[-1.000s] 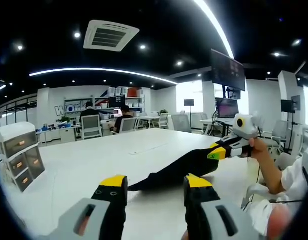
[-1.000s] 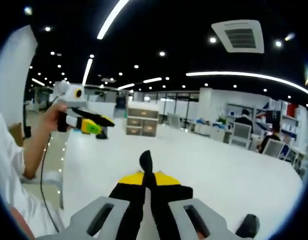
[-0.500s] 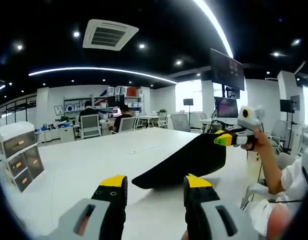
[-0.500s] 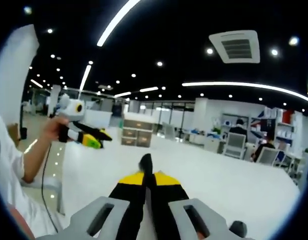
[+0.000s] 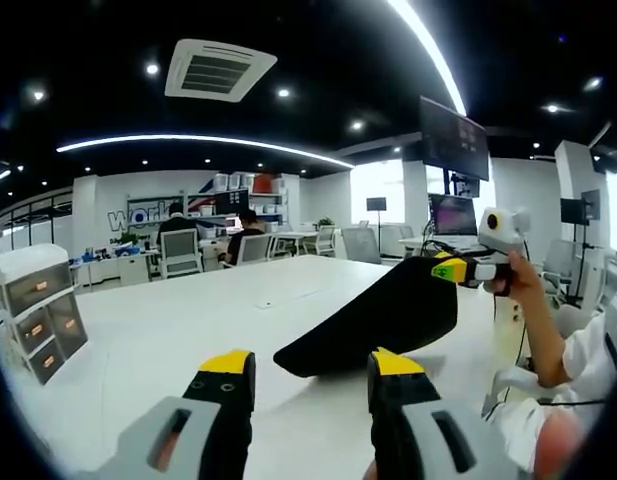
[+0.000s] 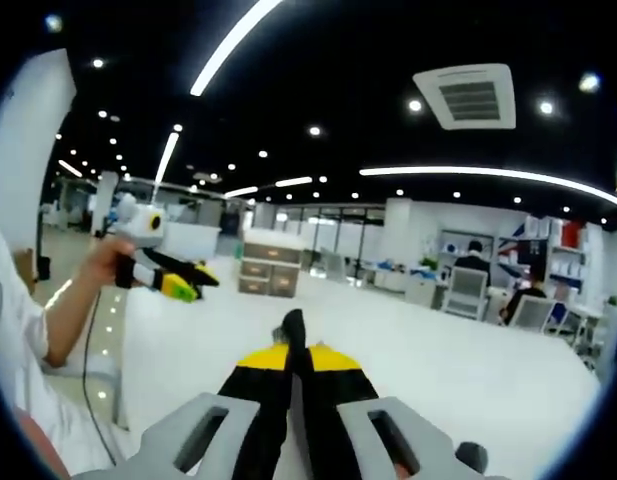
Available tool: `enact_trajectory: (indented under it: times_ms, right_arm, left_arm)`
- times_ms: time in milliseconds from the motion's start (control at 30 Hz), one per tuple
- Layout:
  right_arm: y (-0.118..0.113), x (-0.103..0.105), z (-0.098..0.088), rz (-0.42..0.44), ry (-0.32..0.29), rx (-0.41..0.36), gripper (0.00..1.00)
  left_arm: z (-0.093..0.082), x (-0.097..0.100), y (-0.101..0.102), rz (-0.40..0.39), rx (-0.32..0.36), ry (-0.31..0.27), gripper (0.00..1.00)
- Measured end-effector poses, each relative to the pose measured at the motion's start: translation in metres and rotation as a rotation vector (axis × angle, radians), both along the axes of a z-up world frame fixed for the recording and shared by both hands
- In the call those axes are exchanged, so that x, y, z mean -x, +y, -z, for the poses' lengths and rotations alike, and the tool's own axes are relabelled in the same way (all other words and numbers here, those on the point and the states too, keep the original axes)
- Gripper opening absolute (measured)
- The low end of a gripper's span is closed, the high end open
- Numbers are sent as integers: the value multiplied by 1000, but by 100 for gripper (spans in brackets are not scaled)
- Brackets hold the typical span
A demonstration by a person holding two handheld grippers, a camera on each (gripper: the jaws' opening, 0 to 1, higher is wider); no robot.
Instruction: Arrange the mouse and mouse pad neatly on the desk surface
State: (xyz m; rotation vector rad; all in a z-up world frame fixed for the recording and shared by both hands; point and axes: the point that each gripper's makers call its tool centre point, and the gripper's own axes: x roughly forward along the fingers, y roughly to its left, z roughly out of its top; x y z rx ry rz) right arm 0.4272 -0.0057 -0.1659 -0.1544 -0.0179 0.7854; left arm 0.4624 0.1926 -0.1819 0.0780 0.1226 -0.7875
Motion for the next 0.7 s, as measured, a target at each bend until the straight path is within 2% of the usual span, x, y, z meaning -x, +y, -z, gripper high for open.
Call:
enact_trajectory:
  times_ms: [433,700]
  right_arm:
    - [-2,0,2,-9,10,4,4]
    - [-3,2,4,-17,21,18,4]
  left_arm:
    - [5,-2,-9,19,-14,3,45]
    - [17,1,-28,82,-52,6,45]
